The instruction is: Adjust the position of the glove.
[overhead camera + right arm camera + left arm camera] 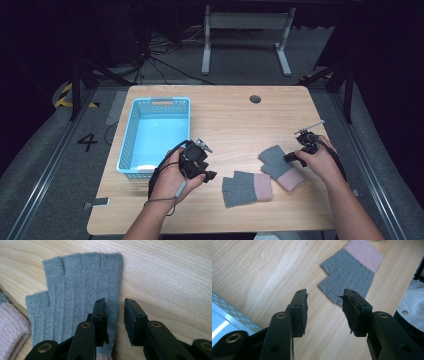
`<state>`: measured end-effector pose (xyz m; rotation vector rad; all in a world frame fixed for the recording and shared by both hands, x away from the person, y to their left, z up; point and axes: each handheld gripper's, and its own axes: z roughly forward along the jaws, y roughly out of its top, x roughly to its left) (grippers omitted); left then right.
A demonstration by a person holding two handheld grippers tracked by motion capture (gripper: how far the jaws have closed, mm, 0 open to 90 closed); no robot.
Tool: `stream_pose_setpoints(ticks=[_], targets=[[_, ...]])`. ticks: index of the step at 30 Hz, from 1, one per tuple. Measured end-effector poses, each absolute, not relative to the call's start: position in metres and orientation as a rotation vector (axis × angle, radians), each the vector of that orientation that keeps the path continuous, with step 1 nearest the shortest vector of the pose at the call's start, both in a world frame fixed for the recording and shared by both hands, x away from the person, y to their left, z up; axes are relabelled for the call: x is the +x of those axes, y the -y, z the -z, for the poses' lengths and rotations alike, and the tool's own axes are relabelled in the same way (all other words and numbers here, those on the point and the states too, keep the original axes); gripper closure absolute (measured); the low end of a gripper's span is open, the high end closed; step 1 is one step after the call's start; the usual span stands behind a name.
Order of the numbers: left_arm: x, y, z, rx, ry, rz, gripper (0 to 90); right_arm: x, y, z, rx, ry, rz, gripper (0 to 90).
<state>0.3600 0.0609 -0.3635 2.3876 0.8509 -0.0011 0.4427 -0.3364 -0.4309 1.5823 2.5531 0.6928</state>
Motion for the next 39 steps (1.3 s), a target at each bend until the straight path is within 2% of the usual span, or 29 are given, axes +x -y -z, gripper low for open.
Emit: stream_pose_setpoints(ticks=[7,9,17,23,31,37,38,39], targets=[[0.36,-0.06,0.364,2.393,-0.849,0.0,55.6,0.444,0.335,0.431,1.59,-2.556,-0.68,74.1],[0.36,-0.06,0.364,2.393,-0.848,-0.001,55.5,0.445,0.336,0.431,1.604,-2.57,-0.683,78.6],[0.36,-0.06,0.364,2.389,-0.848,-0.001,55.5,0.445,0.334,0.431,1.613,-2.574,-0.687,86.5],[0.36,-0.06,0.364,2.39,-0.849,0.001,55.5,0.443,0.334,0.427,1.6,-2.575,-0.696,87.6],[0.361,-0.057,0.364,2.394,-0.834,-0.001,55.7,0.427,0.344,0.399,1.574,-2.514,-0.824,87.8],[0.359,-0.039,0.363,2.396,-0.765,0.0,61.8,0.414,0.344,0.378,1.514,-2.486,-0.86,87.9],[0.36,-0.035,0.362,2.396,-0.75,-0.008,66.6,0.41,0.342,0.371,1.493,-2.476,-0.869,87.9],[0.36,-0.032,0.362,2.398,-0.736,-0.009,66.6,0.41,0.342,0.371,1.493,-2.476,-0.869,87.9]])
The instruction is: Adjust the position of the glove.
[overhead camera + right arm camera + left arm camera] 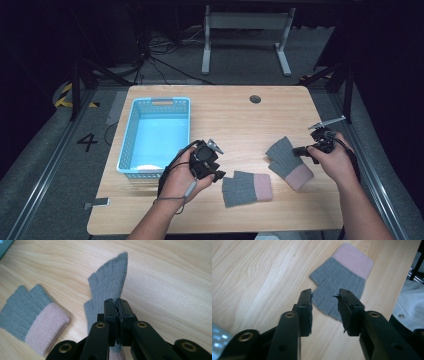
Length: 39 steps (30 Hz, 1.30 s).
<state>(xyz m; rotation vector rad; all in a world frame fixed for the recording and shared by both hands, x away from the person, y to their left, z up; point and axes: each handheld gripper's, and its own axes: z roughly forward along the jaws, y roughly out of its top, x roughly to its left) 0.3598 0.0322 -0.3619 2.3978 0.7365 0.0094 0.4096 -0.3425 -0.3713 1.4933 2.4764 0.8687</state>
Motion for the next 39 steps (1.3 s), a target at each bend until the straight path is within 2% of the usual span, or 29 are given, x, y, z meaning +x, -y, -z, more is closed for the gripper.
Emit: stream_pose_setpoints(ticks=[1,5,9,22,39], targets=[[0.36,-0.028,0.362,2.398,-0.722,-0.003,72.7,0.406,0.341,0.366,1.476,-2.468,-0.875,88.0],[0.364,-0.012,0.365,2.421,-0.673,0.015,83.7,0.401,0.337,0.357,1.441,-2.452,-0.888,88.0],[0.372,0.009,0.37,2.445,-0.627,0.043,89.1,0.397,0.331,0.35,1.409,-2.445,-0.917,88.0],[0.388,0.059,0.392,2.476,-0.562,0.047,90.0,0.388,0.314,0.34,1.344,-2.461,-0.981,88.1],[0.409,0.086,0.414,2.411,-0.614,0.068,90.0,0.385,0.298,0.347,1.297,-2.496,-1.007,88.0]])
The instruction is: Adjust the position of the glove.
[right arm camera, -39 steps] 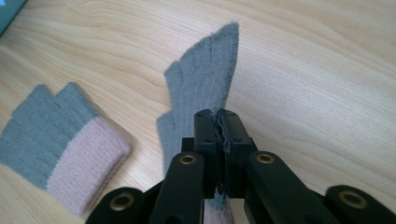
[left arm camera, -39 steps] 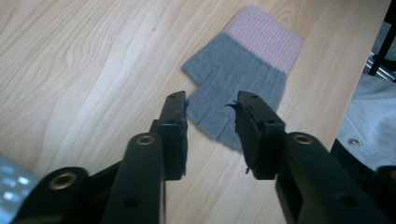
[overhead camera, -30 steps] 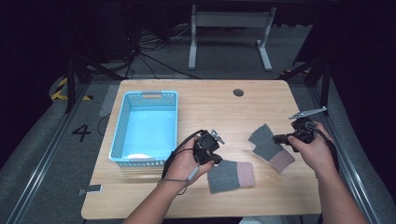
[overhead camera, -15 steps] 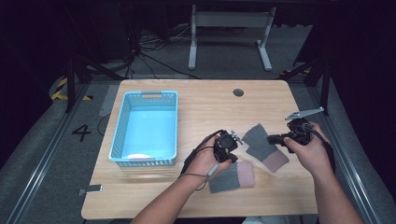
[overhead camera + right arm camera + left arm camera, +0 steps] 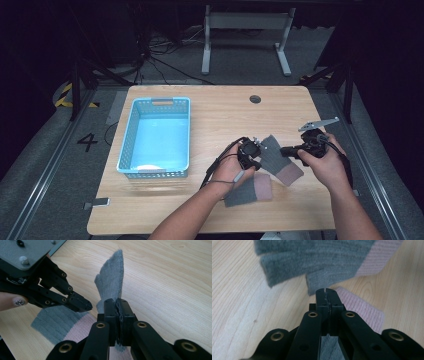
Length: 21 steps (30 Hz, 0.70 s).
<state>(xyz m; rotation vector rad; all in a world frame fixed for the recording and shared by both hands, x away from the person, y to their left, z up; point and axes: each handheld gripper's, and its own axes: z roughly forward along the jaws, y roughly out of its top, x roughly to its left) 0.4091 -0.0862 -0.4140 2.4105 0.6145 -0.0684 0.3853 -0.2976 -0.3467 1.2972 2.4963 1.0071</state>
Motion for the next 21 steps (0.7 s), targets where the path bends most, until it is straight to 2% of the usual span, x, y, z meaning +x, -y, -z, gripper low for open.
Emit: stream_pose_setpoints(ticks=[21], targets=[[0.426,0.1,0.417,2.331,-0.674,0.069,89.9,0.383,0.272,0.356,1.198,-2.572,-1.023,88.0]])
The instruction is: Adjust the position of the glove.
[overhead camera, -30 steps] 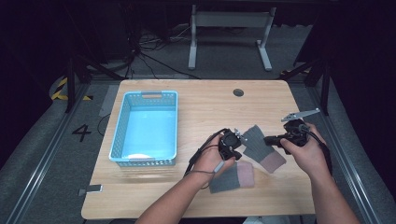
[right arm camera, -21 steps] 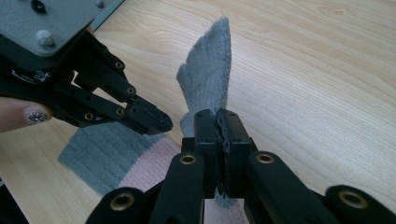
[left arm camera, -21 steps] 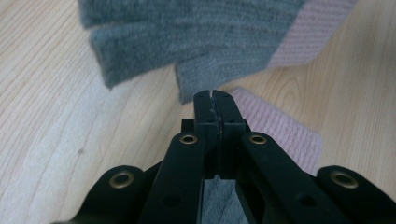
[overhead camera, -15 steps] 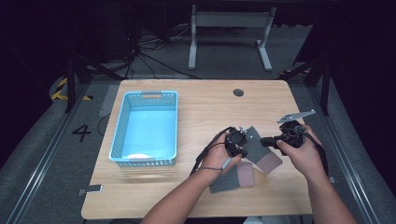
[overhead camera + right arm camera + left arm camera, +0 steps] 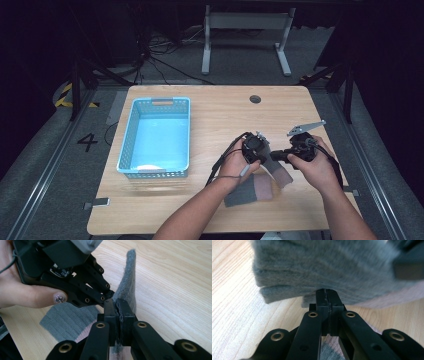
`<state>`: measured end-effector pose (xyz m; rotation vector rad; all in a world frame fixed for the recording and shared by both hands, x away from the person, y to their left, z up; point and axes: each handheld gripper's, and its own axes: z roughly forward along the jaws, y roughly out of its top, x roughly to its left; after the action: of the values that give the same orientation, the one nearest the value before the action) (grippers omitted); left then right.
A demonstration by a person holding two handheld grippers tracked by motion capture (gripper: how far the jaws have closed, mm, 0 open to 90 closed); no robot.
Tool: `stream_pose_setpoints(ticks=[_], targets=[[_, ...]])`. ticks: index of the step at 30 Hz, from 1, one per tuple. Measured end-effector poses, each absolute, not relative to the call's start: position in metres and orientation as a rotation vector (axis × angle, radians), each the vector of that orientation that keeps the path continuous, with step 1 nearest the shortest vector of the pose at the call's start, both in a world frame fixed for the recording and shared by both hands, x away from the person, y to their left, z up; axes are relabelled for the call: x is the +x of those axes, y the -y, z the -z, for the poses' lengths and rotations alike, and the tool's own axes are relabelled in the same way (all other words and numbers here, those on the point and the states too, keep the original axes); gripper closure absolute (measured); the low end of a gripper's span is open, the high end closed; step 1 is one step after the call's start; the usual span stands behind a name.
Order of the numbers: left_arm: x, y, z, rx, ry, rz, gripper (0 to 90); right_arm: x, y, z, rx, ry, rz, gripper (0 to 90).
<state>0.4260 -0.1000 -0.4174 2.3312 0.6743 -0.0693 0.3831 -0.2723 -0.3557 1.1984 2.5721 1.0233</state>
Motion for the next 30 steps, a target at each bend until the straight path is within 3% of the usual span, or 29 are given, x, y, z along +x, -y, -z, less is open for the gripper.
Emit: stream_pose_setpoints(ticks=[14,30], targets=[[0.415,0.062,0.41,2.429,-0.716,0.068,83.0,0.391,0.265,0.376,1.219,-2.648,-1.011,87.7],[0.388,-0.004,0.401,2.374,-0.765,0.063,78.7,0.391,0.256,0.398,1.231,-2.743,-0.902,87.6]])
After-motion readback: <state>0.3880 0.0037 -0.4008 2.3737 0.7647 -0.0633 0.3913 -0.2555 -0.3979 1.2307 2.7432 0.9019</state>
